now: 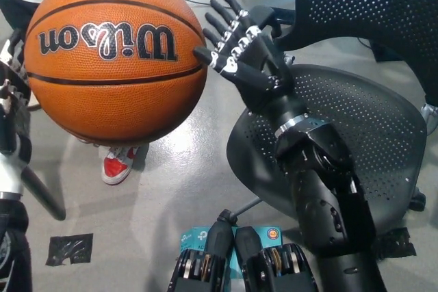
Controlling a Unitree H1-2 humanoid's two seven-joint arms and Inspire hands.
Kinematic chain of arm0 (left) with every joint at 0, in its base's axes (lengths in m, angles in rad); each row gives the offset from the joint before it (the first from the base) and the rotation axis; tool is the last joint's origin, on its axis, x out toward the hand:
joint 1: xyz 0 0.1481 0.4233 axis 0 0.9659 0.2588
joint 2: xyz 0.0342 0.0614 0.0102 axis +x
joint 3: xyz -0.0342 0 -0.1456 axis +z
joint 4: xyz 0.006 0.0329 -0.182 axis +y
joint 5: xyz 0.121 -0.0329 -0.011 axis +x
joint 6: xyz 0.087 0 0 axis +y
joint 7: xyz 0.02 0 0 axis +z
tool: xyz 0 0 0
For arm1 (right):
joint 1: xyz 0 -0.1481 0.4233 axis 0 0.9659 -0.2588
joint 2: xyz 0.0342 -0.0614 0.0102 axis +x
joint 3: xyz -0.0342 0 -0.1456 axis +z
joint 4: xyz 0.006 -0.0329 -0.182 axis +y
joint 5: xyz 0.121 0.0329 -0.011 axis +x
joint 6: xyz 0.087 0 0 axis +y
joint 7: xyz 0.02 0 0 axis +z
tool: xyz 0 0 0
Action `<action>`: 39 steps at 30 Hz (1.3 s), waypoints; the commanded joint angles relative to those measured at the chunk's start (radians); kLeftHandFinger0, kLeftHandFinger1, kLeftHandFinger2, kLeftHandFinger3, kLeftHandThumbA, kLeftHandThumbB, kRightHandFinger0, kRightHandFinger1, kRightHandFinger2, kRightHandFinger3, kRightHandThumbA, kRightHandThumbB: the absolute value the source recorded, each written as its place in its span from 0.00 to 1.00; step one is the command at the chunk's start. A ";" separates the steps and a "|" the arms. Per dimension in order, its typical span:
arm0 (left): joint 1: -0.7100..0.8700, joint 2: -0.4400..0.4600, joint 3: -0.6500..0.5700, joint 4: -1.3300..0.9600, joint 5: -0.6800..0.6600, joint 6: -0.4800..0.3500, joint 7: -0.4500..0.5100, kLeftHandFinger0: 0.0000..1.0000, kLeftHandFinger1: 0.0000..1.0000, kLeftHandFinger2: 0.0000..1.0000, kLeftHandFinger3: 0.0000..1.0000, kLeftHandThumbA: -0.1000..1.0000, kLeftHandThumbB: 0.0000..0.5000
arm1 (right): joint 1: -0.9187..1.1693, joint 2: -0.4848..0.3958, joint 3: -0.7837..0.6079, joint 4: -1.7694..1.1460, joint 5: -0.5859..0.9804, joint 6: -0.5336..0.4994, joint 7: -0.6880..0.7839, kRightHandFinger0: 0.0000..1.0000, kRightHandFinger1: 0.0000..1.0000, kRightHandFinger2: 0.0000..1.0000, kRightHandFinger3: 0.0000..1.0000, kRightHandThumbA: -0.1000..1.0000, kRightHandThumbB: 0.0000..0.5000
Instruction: The robot grabs the basketball from a person using both hands and then drops it on the black chair in the front
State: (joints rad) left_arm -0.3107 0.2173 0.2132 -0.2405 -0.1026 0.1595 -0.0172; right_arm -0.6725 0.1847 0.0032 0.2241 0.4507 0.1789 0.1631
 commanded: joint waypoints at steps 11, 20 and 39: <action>-0.029 -0.067 -0.124 -0.034 0.056 0.030 0.001 1.00 1.00 1.00 1.00 1.00 0.30 | -0.014 0.087 0.134 0.140 -0.098 -0.109 0.074 1.00 1.00 1.00 1.00 1.00 0.76; -0.058 -0.099 -0.221 0.058 0.177 -0.061 0.057 1.00 1.00 1.00 1.00 1.00 0.30 | -0.028 0.114 0.207 0.239 -0.221 -0.259 0.046 1.00 1.00 1.00 1.00 1.00 0.65; -0.083 -0.149 -0.329 0.101 0.281 -0.011 0.152 1.00 1.00 1.00 1.00 1.00 0.27 | 0.008 0.170 0.218 0.256 -0.285 -0.364 -0.097 1.00 1.00 1.00 1.00 1.00 0.47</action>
State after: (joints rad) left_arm -0.3275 0.1411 0.0139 -0.1273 0.1651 0.1591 0.2438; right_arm -0.6299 0.2482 0.1288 0.4929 0.2277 -0.2252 0.0061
